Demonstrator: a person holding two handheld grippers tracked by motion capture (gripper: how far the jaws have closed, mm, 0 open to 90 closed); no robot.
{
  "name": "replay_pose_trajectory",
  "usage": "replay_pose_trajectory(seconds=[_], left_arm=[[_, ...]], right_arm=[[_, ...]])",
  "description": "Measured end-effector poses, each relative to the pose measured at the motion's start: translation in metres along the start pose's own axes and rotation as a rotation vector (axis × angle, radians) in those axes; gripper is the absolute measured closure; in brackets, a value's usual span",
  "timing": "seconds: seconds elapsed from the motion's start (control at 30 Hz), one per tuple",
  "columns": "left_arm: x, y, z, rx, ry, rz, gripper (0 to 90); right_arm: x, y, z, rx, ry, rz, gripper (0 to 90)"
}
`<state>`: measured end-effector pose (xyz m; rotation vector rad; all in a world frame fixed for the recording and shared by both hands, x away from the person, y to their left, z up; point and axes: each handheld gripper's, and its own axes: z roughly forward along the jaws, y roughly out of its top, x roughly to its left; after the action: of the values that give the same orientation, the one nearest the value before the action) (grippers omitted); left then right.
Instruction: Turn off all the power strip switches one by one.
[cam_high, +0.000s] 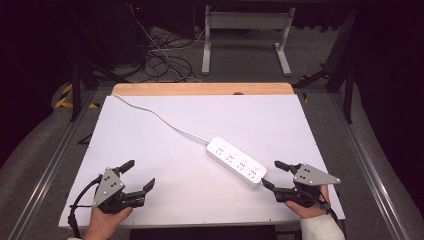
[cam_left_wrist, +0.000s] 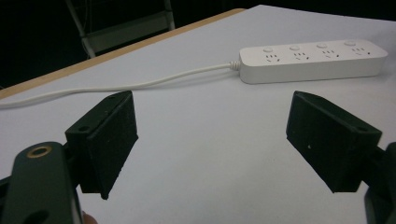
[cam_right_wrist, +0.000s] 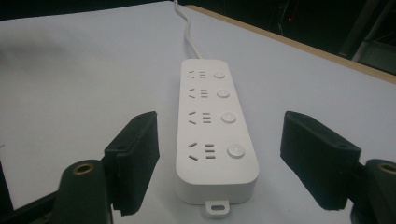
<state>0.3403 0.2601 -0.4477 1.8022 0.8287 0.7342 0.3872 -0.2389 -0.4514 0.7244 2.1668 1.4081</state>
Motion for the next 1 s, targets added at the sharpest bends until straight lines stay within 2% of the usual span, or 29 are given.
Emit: replay_pose_trajectory(seconds=[0.47,1.0], left_arm=[[0.0005,0.0001,-0.0010,-0.002,0.011,0.002,17.4],[-0.0002,0.0004,-0.0012,-0.002,0.018,0.003,17.5]], right_arm=[[0.0011,0.0019,-0.0014,-0.002,-0.012,-0.020,28.6],[0.0013,0.0025,-0.0016,0.001,-0.014,-0.018,29.1]])
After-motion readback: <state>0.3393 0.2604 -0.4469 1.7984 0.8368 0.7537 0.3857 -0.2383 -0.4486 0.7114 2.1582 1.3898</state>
